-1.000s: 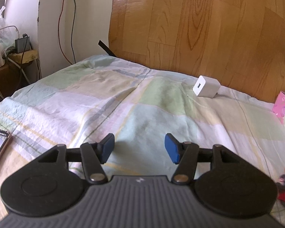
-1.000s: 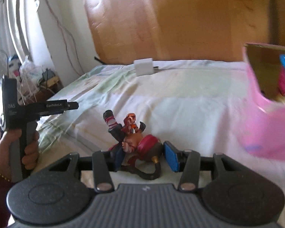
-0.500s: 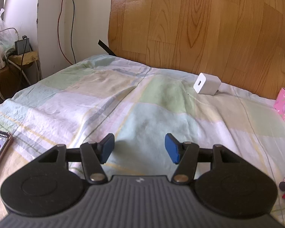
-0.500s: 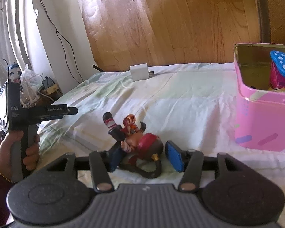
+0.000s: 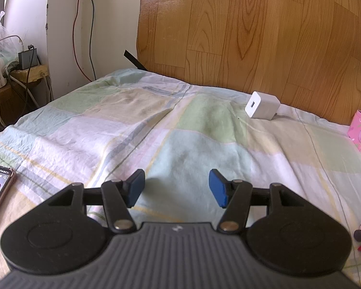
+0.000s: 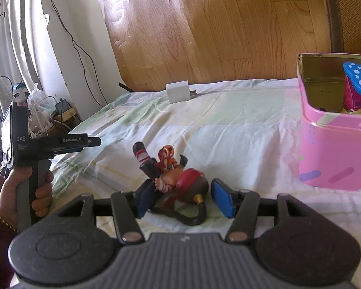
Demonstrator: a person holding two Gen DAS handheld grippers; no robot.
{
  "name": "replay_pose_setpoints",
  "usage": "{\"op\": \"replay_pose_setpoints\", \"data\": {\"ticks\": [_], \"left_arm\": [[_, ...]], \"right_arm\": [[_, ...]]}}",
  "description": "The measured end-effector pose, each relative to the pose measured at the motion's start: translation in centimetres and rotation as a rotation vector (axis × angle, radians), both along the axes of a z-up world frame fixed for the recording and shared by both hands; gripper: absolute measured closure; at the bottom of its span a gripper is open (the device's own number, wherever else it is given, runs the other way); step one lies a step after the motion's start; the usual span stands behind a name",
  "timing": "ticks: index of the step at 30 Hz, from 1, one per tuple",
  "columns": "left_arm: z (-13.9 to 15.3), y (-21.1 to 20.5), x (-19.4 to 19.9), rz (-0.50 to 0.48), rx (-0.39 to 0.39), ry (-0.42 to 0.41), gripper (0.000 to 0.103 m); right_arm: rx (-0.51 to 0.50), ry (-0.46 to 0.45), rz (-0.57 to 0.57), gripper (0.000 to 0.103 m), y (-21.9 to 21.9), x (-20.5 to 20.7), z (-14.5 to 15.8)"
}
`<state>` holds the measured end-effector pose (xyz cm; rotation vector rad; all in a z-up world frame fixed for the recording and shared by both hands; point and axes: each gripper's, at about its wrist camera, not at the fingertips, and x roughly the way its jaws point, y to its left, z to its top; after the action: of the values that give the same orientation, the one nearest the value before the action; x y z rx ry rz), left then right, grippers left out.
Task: Organize rigid objects
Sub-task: 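Close the right gripper around the red figurine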
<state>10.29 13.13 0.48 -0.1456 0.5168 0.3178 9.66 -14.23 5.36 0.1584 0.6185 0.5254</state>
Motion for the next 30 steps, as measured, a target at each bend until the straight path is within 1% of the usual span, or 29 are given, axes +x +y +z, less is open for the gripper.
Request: {"op": "replay_pose_setpoints", "data": {"ticks": [11,14,16,18,21,22,23,24,26,27,28,30], "left_arm": [[0.0,0.1,-0.1,-0.002,0.001,0.000,0.042],[0.0,0.0,-0.1,-0.005,0.003,-0.002,0.042],[0.0,-0.1,0.0,-0.010,0.005,0.002,0.042],[0.0,-0.4,0.0,-0.019,0.012,0.015,0.042],[0.0,-1.3,-0.7,-0.048,0.048,0.026,0.042],[0.1,-1.5,-1.1,-0.065,0.048,0.025,0.042],[0.2,-1.8,-1.4,-0.083,0.034,0.024,0.042],[0.3,-2.0,-1.7,-0.100,0.005,0.024,0.042],[0.6,-2.5,-2.3,-0.148,-0.089,0.018,0.042],[0.8,-2.9,-2.5,-0.178,-0.122,0.013,0.042],[1.1,-3.5,-2.6,-0.209,-0.138,0.008,0.042],[2.1,-5.3,-3.0,-0.282,-0.127,-0.011,0.042]], "right_arm": [[0.011,0.003,0.003,0.047,-0.1,0.1,0.0],[0.010,0.000,-0.006,0.044,-0.1,0.0,0.0],[0.005,-0.002,-0.011,0.040,-0.2,-0.2,0.0],[0.008,0.003,-0.016,0.038,-0.3,-0.4,0.0],[0.034,0.018,-0.016,0.037,-0.8,-0.8,-0.1],[0.040,0.020,-0.017,0.037,-1.0,-0.9,-0.1],[0.042,0.020,-0.017,0.037,-1.2,-1.2,-0.1],[0.039,0.019,-0.017,0.037,-1.3,-1.4,0.0],[0.028,0.014,-0.013,0.037,-1.3,-1.9,0.0],[0.022,0.011,-0.011,0.037,-1.3,-2.1,0.0],[0.018,0.010,-0.009,0.037,-1.3,-2.2,0.0],[0.025,0.012,-0.007,0.037,-1.4,-2.2,-0.1]]}}
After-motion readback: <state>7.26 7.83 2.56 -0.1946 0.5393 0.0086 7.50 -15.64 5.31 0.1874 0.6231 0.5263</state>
